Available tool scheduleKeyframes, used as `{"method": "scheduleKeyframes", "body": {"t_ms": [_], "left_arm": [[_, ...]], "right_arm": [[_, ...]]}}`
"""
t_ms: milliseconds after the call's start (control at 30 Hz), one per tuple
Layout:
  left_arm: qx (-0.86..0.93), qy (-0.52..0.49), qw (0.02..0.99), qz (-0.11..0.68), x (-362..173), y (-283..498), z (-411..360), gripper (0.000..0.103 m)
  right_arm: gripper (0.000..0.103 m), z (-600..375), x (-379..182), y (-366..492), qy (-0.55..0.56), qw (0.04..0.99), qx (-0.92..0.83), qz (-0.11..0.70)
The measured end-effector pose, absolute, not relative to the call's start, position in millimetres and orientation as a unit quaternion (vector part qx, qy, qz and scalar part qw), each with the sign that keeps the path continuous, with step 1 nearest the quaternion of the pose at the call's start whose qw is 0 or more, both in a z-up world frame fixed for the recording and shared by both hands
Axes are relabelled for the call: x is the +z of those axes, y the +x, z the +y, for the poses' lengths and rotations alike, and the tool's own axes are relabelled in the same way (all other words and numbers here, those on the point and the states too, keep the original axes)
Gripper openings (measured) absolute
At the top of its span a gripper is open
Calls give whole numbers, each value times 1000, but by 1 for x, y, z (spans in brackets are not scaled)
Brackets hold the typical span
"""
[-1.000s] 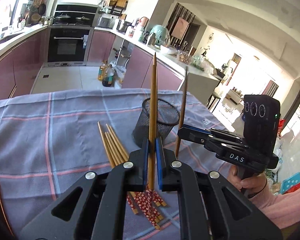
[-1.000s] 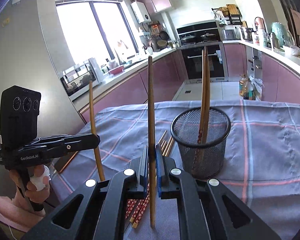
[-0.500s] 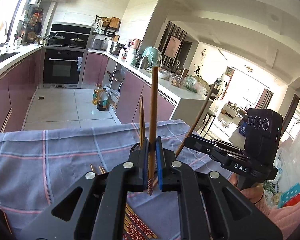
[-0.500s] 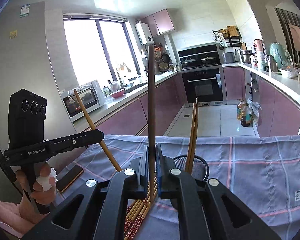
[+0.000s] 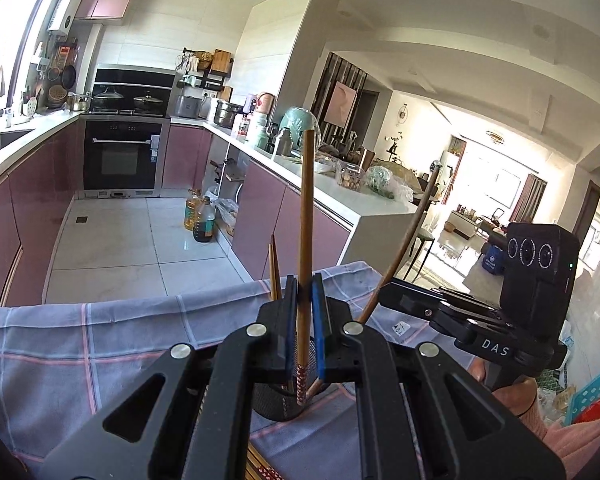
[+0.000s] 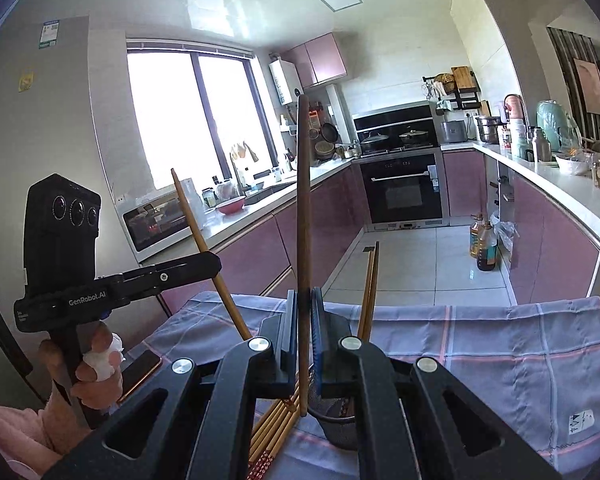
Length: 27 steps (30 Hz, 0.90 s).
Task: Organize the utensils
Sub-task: 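Raise both held chopsticks upright, lower them into the mesh cup, and release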
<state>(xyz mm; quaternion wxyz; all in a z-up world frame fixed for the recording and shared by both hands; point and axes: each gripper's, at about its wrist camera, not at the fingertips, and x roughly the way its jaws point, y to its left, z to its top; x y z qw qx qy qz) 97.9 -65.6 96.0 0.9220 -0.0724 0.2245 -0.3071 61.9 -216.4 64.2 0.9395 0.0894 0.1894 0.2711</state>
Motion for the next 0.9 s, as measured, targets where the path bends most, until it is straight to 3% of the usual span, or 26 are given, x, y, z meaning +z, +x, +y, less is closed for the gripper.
{"method": "scheduleKeyframes", "body": {"t_ms": [900], "left_arm": [[-294, -29, 920, 260, 87, 124, -95, 8]], "right_arm": [[5, -222, 47, 81, 85, 941, 241, 223]]}}
